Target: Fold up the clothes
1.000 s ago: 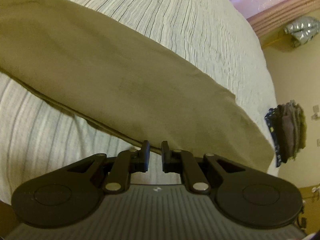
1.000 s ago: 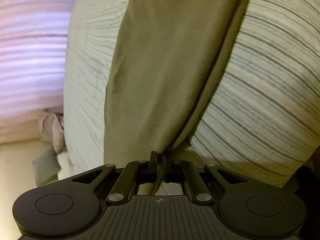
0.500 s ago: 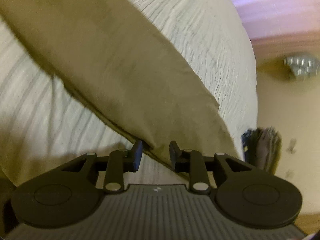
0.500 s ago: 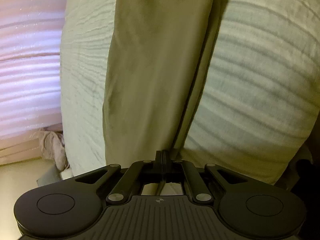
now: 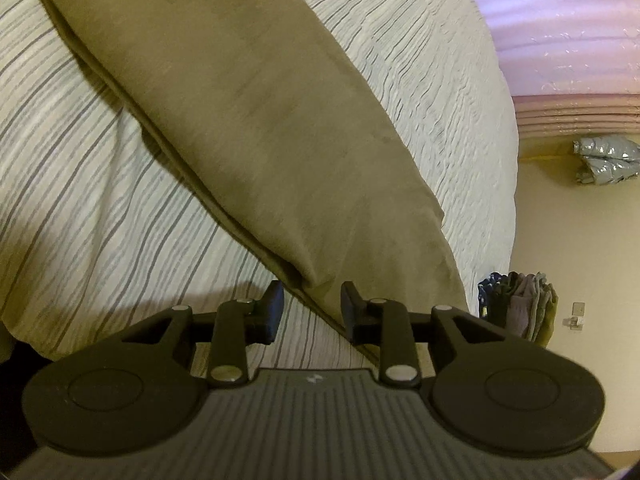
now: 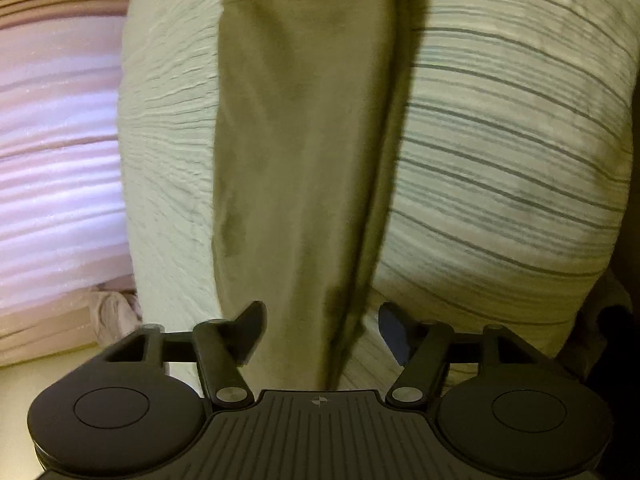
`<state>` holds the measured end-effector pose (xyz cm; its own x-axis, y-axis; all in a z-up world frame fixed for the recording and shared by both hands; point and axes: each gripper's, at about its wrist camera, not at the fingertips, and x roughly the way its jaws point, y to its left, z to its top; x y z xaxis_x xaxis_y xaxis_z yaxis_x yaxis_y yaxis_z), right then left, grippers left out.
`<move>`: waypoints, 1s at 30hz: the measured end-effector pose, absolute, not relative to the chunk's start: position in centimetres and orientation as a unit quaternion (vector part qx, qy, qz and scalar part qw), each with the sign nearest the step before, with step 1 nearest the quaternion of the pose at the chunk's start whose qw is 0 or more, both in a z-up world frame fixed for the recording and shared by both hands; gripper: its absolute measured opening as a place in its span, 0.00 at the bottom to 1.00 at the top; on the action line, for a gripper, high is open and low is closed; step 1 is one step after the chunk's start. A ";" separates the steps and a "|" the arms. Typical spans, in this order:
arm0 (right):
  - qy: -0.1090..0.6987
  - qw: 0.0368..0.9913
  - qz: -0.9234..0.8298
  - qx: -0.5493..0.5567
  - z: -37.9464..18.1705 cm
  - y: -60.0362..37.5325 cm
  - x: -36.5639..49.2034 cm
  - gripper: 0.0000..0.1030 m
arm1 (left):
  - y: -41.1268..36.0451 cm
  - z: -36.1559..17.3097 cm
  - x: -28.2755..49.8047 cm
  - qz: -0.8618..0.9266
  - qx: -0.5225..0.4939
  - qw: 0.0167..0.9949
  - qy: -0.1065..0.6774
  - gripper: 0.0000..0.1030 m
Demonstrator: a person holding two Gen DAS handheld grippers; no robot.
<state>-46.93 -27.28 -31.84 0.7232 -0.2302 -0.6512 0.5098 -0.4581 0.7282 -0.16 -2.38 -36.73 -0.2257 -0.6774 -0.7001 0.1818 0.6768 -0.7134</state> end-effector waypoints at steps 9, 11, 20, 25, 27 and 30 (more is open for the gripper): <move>0.073 0.510 -0.345 0.785 -32.9 -28.1 -46.3 0.33 | -2.3 -37.1 -0.4 -0.354 -0.177 0.597 0.697 0.24; 0.077 0.512 -0.349 0.781 -33.1 -28.2 -46.2 0.15 | -2.2 -37.1 -0.3 -0.353 -0.176 0.598 0.697 0.24; 0.136 0.548 -0.383 0.731 -32.3 -28.2 -46.0 0.00 | -1.6 -37.2 -0.2 -0.350 -0.182 0.606 0.691 0.24; 0.158 0.552 -0.400 0.715 -32.5 -28.3 -45.4 0.00 | -1.9 -36.9 -0.2 -0.354 -0.171 0.611 0.687 0.24; 0.172 0.551 -0.403 0.710 -32.6 -28.1 -45.5 0.00 | -1.9 -36.6 0.0 -0.355 -0.166 0.614 0.685 0.24; 0.225 0.574 -0.406 0.675 -31.4 -28.4 -44.6 0.00 | -2.5 -35.8 0.3 -0.370 -0.152 0.625 0.671 0.24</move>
<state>-44.58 -28.38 -31.43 0.5698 -0.1618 -0.8057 0.7693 -0.2397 0.5922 0.29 -2.46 -35.83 -0.1726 -0.6662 -0.7255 0.2579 0.6803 -0.6861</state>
